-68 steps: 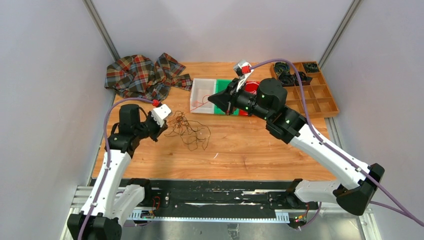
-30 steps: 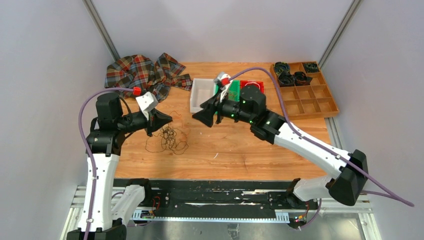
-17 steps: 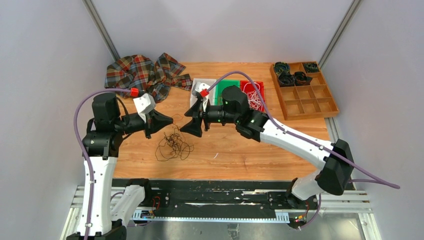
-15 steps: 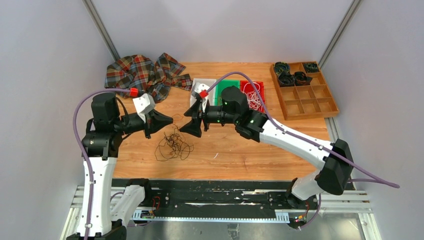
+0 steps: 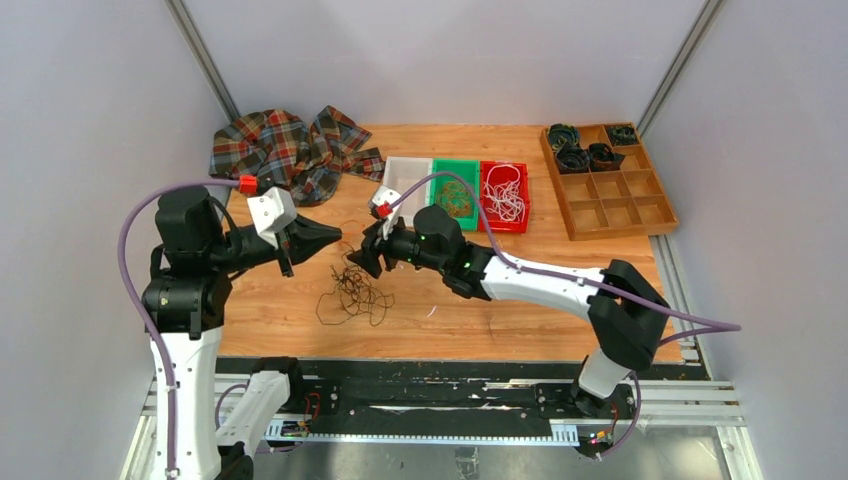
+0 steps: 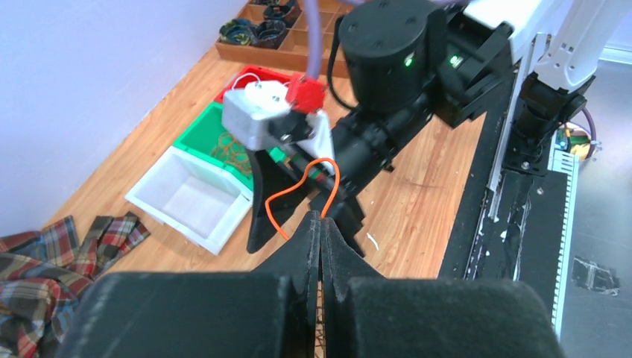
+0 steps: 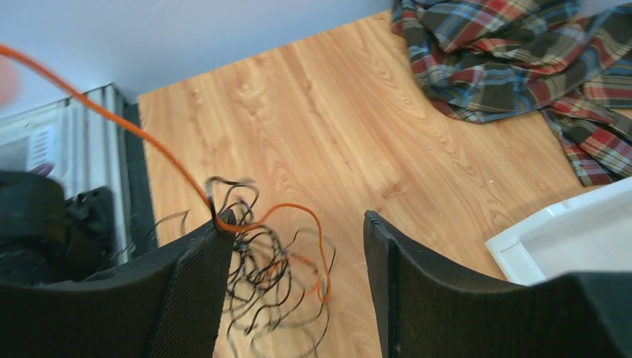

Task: Untangle the cables
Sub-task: Untie the cable.

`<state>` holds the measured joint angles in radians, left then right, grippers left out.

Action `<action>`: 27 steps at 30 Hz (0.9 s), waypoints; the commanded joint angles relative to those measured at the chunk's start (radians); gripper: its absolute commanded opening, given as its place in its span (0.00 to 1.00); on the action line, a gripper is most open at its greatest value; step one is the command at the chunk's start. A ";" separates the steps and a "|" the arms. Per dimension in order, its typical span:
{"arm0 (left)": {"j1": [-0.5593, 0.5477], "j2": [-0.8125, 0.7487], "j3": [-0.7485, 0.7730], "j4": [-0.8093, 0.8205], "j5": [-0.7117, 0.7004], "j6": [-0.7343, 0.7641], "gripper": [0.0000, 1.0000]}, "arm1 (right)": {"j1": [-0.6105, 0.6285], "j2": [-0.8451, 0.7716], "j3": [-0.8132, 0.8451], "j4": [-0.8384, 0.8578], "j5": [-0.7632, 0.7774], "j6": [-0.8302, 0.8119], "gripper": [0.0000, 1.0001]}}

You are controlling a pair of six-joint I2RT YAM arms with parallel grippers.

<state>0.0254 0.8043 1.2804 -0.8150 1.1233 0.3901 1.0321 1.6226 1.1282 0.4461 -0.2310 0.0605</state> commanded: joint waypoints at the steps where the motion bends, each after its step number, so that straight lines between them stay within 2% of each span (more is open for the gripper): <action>1: 0.006 -0.015 0.049 0.003 0.033 -0.029 0.00 | 0.009 0.052 0.010 0.196 0.127 0.052 0.62; 9: 0.007 -0.015 0.155 0.008 0.020 -0.024 0.01 | 0.020 0.157 -0.141 0.313 0.208 0.154 0.60; 13: 0.007 0.001 0.192 0.117 -0.048 -0.106 0.00 | 0.029 0.158 -0.230 0.355 0.235 0.157 0.61; 21: 0.007 -0.002 0.202 0.464 -0.096 -0.325 0.01 | 0.023 0.035 -0.309 0.306 0.287 0.086 0.65; 24: 0.006 0.001 0.213 0.508 -0.072 -0.351 0.01 | 0.022 -0.054 -0.300 0.283 0.283 0.064 0.67; 27: 0.007 0.007 0.226 0.507 -0.045 -0.365 0.00 | 0.022 -0.122 -0.239 0.257 0.190 0.057 0.69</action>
<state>0.0254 0.8043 1.4708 -0.4049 1.0477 0.0940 1.0473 1.5986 0.8219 0.7013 0.0254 0.1558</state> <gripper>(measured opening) 0.011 0.679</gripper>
